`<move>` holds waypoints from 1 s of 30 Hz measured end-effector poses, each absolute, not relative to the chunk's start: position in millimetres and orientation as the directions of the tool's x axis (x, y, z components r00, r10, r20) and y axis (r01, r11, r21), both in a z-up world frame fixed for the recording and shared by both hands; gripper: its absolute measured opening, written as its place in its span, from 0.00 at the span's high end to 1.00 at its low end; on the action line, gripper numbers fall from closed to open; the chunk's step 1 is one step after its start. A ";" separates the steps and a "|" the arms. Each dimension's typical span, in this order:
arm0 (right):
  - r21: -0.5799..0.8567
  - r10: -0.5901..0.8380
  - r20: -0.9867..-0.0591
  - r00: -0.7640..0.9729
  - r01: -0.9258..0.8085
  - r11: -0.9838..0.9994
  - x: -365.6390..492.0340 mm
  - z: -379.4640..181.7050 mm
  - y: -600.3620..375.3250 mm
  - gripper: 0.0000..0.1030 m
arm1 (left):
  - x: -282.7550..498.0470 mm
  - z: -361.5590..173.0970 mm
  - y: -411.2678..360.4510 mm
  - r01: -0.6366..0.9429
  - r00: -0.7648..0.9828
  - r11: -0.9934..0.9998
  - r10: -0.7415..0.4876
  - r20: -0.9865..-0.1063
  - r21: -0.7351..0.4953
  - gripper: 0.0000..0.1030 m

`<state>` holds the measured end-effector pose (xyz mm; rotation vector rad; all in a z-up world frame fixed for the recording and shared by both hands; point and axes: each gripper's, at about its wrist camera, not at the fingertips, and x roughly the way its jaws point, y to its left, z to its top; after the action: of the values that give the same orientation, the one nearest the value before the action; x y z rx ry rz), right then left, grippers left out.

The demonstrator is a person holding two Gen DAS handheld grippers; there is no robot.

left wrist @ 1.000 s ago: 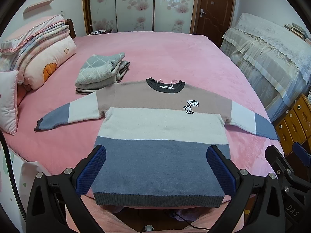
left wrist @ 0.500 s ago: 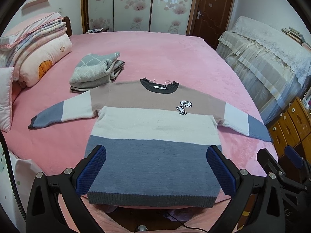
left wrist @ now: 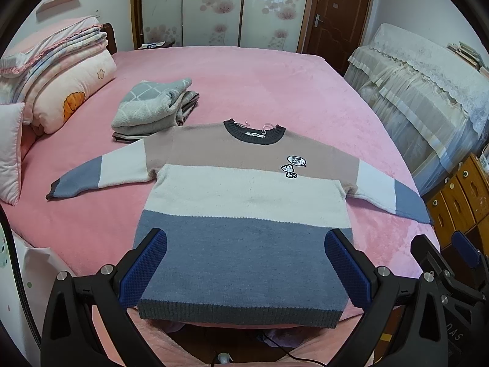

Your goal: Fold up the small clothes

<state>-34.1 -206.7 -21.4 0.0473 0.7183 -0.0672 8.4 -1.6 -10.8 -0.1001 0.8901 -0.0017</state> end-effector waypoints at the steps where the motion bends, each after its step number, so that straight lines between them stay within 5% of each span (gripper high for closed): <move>1: 0.021 -0.047 -0.658 0.751 0.081 0.997 -32.8 -20.6 -208.3 0.00 | 8.7 -11.2 -2.3 -0.040 0.629 0.996 -0.040 -0.776 -0.084 0.01; 22: 0.082 -0.018 -0.615 0.789 0.086 0.993 -11.9 7.0 -241.7 0.00 | 27.7 16.6 -15.5 -0.024 0.696 1.000 0.011 -0.718 -0.008 0.01; 30: 0.097 -0.021 -0.583 0.812 0.096 0.991 -6.0 35.8 -261.2 0.00 | 46.4 39.5 -35.4 0.057 0.702 0.997 -0.075 -0.709 -0.048 0.01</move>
<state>-6.0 -261.2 35.8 0.1242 0.6200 -0.0624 46.4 -35.4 39.5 -0.0231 0.7897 -0.0734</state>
